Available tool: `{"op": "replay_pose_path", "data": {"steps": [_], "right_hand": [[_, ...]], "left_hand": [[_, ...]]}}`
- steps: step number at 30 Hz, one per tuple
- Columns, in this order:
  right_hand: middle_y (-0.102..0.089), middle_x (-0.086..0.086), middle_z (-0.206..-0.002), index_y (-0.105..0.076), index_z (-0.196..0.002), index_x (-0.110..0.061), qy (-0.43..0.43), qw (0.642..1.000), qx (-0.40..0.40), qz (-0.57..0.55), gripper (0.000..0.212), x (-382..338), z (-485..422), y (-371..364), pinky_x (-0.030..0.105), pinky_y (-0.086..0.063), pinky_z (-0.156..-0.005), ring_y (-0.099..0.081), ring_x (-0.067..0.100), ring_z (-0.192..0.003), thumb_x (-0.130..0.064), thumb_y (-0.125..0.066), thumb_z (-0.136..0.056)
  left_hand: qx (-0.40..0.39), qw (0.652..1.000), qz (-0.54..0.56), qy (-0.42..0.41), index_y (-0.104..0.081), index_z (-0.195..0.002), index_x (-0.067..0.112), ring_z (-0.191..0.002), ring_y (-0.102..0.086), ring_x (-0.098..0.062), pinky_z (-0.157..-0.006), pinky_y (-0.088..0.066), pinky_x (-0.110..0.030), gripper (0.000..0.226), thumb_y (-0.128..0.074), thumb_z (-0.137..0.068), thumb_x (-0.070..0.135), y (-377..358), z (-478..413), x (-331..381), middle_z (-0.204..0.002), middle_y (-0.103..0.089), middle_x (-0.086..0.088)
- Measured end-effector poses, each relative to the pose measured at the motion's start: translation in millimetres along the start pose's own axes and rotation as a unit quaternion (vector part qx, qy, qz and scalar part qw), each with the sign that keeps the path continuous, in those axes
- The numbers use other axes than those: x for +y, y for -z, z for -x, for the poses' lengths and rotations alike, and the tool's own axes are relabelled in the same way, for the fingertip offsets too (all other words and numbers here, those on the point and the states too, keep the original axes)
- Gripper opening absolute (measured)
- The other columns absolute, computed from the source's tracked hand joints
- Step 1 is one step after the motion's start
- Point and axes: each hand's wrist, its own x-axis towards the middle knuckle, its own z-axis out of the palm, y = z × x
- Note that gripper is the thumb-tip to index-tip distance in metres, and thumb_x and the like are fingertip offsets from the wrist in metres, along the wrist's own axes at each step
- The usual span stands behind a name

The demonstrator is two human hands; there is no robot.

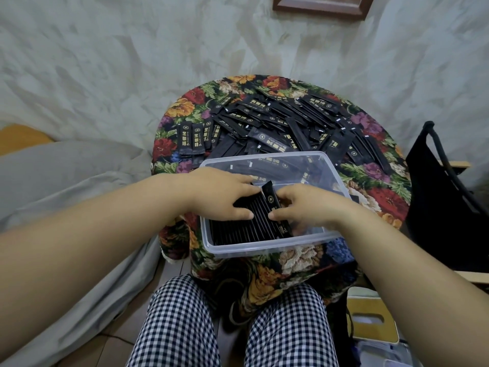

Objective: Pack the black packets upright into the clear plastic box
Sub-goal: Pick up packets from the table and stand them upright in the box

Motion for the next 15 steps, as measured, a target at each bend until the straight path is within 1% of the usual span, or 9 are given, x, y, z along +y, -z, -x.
{"op": "replay_pose_path", "data": {"steps": [2, 5, 6, 9, 10, 11, 13, 15], "right_hand": [[-0.069, 0.002, -0.091, -0.059, -0.096, -0.025, 0.002, 1.000, -0.005, -0.004, 0.009, 1.2, 0.0, 0.0, 0.023, -0.049, -0.054, -0.064, 0.012, -0.065, -0.017, -0.061, -0.092], [-0.067, 0.000, -0.089, -0.058, -0.091, -0.027, 0.004, 1.000, -0.010, -0.014, 0.012, 3.1, 0.4, 1.3, 0.022, -0.048, -0.053, -0.063, 0.009, -0.061, -0.016, -0.062, -0.091], [-0.067, 0.000, -0.089, -0.058, -0.092, -0.026, 0.004, 1.000, -0.012, -0.019, 0.012, 3.7, 0.9, 2.0, 0.022, -0.048, -0.053, -0.063, 0.009, -0.061, -0.015, -0.062, -0.091], [-0.069, 0.006, -0.098, -0.060, -0.104, -0.021, -0.001, 0.999, -0.012, -0.030, 0.014, 5.2, 1.0, 3.5, 0.026, -0.051, -0.058, -0.067, 0.017, -0.073, -0.015, -0.062, -0.091], [-0.069, 0.006, -0.099, -0.060, -0.107, -0.019, -0.004, 0.999, -0.012, -0.033, 0.016, 4.9, 0.8, 3.6, 0.026, -0.051, -0.059, -0.067, 0.019, -0.074, -0.015, -0.062, -0.091], [-0.069, 0.006, -0.098, -0.060, -0.107, -0.019, -0.005, 0.999, -0.013, -0.036, 0.017, 4.9, 0.3, 3.7, 0.027, -0.052, -0.059, -0.067, 0.019, -0.074, -0.014, -0.062, -0.091], [-0.069, 0.002, -0.093, -0.060, -0.100, -0.021, -0.005, 0.999, -0.018, -0.033, 0.011, 4.9, 0.0, 3.5, 0.026, -0.051, -0.058, -0.067, 0.017, -0.070, -0.014, -0.061, -0.091], [-0.069, -0.002, -0.088, -0.060, -0.095, -0.022, -0.006, 0.999, -0.017, -0.028, 0.008, 4.4, 0.4, 4.2, 0.023, -0.051, -0.056, -0.065, 0.012, -0.063, -0.015, -0.059, -0.093]], "left_hand": [[0.004, 1.000, 0.027, 0.007, -0.013, -0.150, 0.033, -0.142, -0.022, -0.014, -0.105, -0.034, -0.032, 0.065, -0.033, -0.094, 0.058, 3.1, -4.2, 0.7, -0.158, -0.010, 0.011], [0.026, 0.997, 0.074, -0.001, -0.026, -0.147, 0.031, -0.137, -0.032, -0.015, -0.107, -0.034, -0.033, 0.059, -0.040, -0.094, 0.053, 5.2, -8.1, -1.5, -0.153, -0.030, 0.006], [0.032, 0.996, 0.079, -0.004, -0.027, -0.147, 0.031, -0.136, -0.034, -0.015, -0.106, -0.034, -0.033, 0.059, -0.042, -0.094, 0.052, 5.0, -8.3, -2.0, -0.152, -0.032, 0.006], [0.031, 0.998, 0.062, 0.002, -0.023, -0.148, 0.034, -0.137, -0.030, -0.012, -0.103, -0.037, -0.031, 0.062, -0.044, -0.093, 0.052, 3.2, -7.9, -0.4, -0.154, -0.024, 0.011], [0.028, 0.998, 0.058, 0.005, -0.022, -0.148, 0.035, -0.137, -0.030, -0.012, -0.102, -0.038, -0.032, 0.062, -0.044, -0.092, 0.053, 2.9, -8.0, 0.0, -0.154, -0.024, 0.012], [0.025, 0.998, 0.058, 0.005, -0.022, -0.147, 0.035, -0.137, -0.032, -0.012, -0.101, -0.040, -0.033, 0.062, -0.044, -0.092, 0.054, 2.9, -8.4, 0.1, -0.153, -0.026, 0.012], [0.027, 0.997, 0.066, 0.001, -0.024, -0.147, 0.035, -0.134, -0.036, -0.013, -0.100, -0.041, -0.034, 0.062, -0.044, -0.092, 0.055, 3.5, -9.1, -1.0, -0.151, -0.032, 0.010], [0.035, 0.997, 0.073, 0.008, -0.020, -0.148, 0.035, -0.133, -0.038, -0.015, -0.099, -0.041, -0.032, 0.064, -0.044, -0.092, 0.054, 3.2, -9.8, -2.2, -0.150, -0.034, 0.009]]}}
